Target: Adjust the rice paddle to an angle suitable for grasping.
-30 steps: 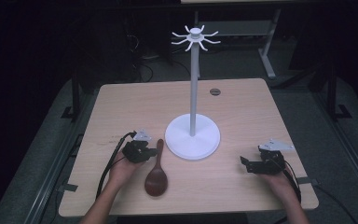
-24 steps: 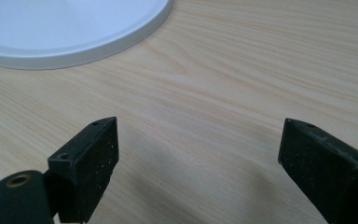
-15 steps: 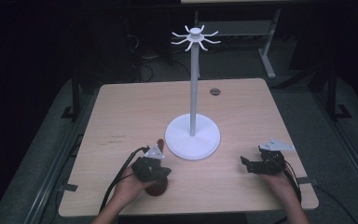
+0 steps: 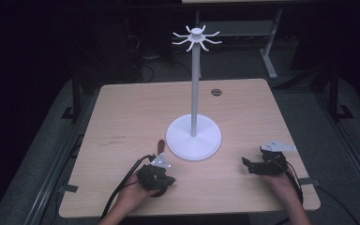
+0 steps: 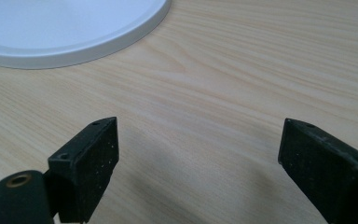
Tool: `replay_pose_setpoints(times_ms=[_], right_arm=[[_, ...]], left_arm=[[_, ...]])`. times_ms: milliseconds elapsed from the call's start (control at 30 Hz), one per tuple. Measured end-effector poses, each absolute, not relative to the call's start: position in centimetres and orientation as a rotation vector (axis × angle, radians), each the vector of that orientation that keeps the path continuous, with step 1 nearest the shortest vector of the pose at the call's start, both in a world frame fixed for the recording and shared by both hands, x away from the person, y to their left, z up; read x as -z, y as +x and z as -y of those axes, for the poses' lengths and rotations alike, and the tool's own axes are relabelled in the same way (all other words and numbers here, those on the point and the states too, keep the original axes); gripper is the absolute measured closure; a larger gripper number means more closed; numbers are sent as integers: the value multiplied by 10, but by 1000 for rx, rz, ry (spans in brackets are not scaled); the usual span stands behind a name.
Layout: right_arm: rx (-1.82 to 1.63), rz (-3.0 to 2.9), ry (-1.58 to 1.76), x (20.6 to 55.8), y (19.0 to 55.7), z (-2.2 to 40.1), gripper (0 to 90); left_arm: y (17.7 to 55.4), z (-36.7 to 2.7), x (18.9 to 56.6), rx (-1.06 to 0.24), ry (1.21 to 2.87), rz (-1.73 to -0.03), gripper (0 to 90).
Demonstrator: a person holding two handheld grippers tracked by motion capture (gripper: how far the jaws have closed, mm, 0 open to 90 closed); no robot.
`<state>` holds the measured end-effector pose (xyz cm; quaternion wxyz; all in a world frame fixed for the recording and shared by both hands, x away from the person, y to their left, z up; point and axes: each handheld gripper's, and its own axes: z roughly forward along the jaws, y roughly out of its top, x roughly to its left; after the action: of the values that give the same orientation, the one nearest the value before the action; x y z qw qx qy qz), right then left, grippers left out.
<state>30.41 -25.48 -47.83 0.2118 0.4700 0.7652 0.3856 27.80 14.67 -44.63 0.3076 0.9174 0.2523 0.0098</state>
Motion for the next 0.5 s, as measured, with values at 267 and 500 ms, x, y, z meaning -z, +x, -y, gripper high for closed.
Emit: replay_pose_setpoints(times_ms=[267, 500], right_arm=[[-1066, -2127, 1305, 479, 304, 255, 119], [-1069, -2124, 1313, 478, 304, 255, 119]], left_arm=[[280, -156, 446, -71, 2476, -691, 896], [287, -171, 443, -135, 2494, -762, 896]])
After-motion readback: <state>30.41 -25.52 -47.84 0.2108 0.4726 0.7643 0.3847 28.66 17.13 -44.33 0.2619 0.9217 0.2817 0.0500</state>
